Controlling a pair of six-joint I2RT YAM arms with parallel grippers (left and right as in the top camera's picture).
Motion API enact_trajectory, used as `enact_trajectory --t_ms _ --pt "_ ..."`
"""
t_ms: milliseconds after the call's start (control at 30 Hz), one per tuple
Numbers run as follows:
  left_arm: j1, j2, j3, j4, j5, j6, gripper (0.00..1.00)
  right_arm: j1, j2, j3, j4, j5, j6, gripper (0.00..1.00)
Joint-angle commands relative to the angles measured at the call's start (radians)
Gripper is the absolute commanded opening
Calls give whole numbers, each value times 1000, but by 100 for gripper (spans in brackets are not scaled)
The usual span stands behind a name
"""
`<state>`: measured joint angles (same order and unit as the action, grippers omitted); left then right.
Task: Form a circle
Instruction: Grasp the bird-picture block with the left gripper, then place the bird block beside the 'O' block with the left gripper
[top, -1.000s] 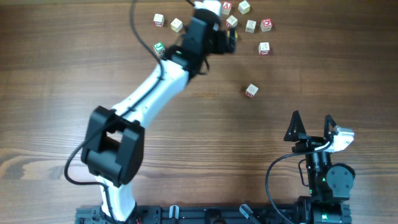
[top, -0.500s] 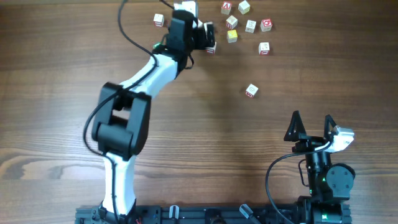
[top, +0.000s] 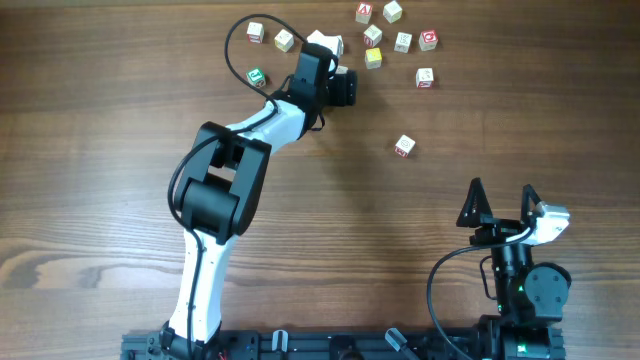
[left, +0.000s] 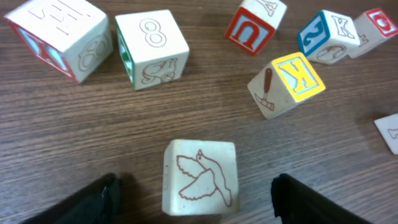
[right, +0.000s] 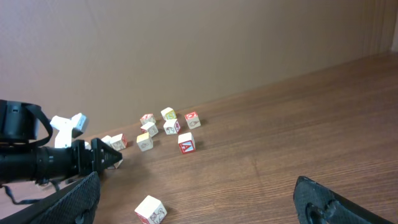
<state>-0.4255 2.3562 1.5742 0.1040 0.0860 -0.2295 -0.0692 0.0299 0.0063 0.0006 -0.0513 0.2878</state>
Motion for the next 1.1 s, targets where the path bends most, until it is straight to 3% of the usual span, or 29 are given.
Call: enact_trajectory --t_ms 0,133,333,767,1067 --pt "-7 54 -3 -6 14 18 69 -4 0 -1 2 5 3 100" --pt "-6 53 -3 10 14 17 43 -4 0 -1 2 5 3 100" --pt "-12 26 -3 -19 14 17 30 -4 0 -1 2 5 3 100" --pt "-34 -220 -3 -161 14 18 25 -4 0 -1 2 5 3 100" --pt "-159 -314 -3 -365 10 66 26 -4 0 -1 2 5 3 100"
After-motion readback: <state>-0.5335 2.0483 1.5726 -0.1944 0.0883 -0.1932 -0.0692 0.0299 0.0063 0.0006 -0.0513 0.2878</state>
